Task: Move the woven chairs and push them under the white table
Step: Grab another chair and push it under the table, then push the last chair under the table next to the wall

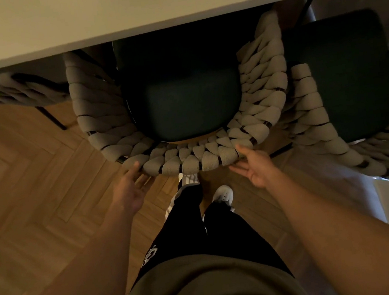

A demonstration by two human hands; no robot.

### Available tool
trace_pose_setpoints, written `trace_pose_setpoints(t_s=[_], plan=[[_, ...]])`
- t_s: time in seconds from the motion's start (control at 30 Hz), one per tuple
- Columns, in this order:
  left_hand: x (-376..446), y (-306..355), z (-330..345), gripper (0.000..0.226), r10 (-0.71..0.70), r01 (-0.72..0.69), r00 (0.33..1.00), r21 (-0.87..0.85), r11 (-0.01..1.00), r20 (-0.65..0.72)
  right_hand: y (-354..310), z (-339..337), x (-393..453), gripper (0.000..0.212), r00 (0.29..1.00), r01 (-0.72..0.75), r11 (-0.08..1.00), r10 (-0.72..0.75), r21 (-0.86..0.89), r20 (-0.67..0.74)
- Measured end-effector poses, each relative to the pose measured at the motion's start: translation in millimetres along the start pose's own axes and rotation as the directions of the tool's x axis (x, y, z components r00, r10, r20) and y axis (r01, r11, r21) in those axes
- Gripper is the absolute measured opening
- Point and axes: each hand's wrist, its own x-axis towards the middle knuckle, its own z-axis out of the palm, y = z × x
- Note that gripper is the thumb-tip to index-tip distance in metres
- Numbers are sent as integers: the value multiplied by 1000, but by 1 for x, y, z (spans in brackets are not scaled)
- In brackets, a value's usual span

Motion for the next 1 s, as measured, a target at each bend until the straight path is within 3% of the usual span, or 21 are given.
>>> trace_pose_setpoints(t_s=[0.1,0.27,0.43,0.63,0.8,1.0], plan=[[-9,-17,-1,33,-5,4,999,-15,1000,-49,9,-11,-14,46,1000,-15,998,17,-53,26],[-30,-57,23,8,-86,100,994,212,972,-73,28,-43,-33,6,999,28,989,-24,-147,29],[-52,-102,65,7,-97,83,995,425,901,10,51,-98,-50,5,998,68,985,-68,-156,6],[-80,-157,126,19,-135,-22,977,705,708,166,73,-181,-71,4,991,115,984,-123,-137,-54],[-100,-198,179,8,-144,-100,962,788,608,233,82,-247,-84,4,983,152,986,-158,-67,-95],[-123,-235,239,12,-166,-181,937,832,525,309,75,-302,-97,4,971,178,984,-172,21,-167]])
